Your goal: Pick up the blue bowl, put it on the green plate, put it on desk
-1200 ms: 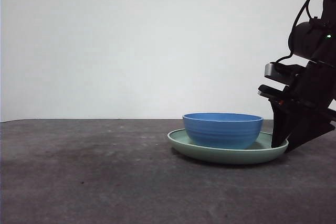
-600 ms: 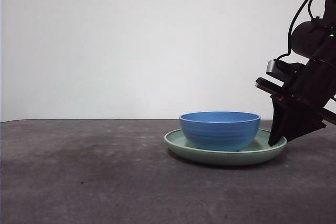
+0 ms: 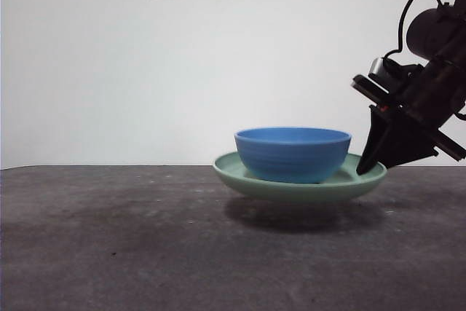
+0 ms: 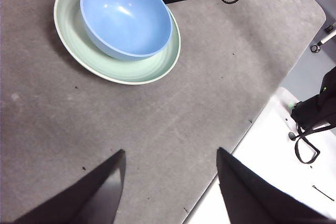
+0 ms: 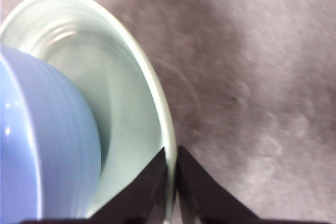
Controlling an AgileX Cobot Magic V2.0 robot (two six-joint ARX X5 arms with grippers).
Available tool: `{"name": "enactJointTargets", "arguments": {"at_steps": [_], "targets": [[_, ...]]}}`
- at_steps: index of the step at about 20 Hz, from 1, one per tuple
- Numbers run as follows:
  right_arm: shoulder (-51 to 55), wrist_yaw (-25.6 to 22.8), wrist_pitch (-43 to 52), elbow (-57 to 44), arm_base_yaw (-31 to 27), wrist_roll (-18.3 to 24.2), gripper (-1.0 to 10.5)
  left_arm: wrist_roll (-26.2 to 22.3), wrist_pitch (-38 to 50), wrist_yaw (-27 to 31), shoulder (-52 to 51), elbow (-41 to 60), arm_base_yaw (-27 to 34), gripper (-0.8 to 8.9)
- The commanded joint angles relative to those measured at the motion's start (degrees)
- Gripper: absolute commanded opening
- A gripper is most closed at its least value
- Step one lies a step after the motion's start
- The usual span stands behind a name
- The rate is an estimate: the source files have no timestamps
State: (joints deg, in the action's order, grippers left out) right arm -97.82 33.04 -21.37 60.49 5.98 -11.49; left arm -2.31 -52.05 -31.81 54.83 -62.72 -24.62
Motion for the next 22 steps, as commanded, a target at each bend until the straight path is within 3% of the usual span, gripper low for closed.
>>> {"name": "enactJointTargets", "arguments": {"at_steps": [1,9,16,22], "targets": [[-0.2,2.2,0.8,0.7,0.2,-2.3,0.1,-1.0,0.6,-0.3,0.5,-0.4,-0.2,2.8],[-0.2,2.5,5.0,0.7,5.5,-7.6,0.1,-1.1,0.6,-0.3,0.6,-0.4,-0.2,2.8],[-0.4,-6.1,10.4,0.8,15.5,-11.8,0.1,-1.1,0.5,-0.3,0.6,-0.4,-0.3,2.8],[-4.2,-6.6,14.9,0.9,18.3,-16.0,0.1,-1.2,0.4,-0.3,0.6,-0.4,-0.3,2.8]]}}
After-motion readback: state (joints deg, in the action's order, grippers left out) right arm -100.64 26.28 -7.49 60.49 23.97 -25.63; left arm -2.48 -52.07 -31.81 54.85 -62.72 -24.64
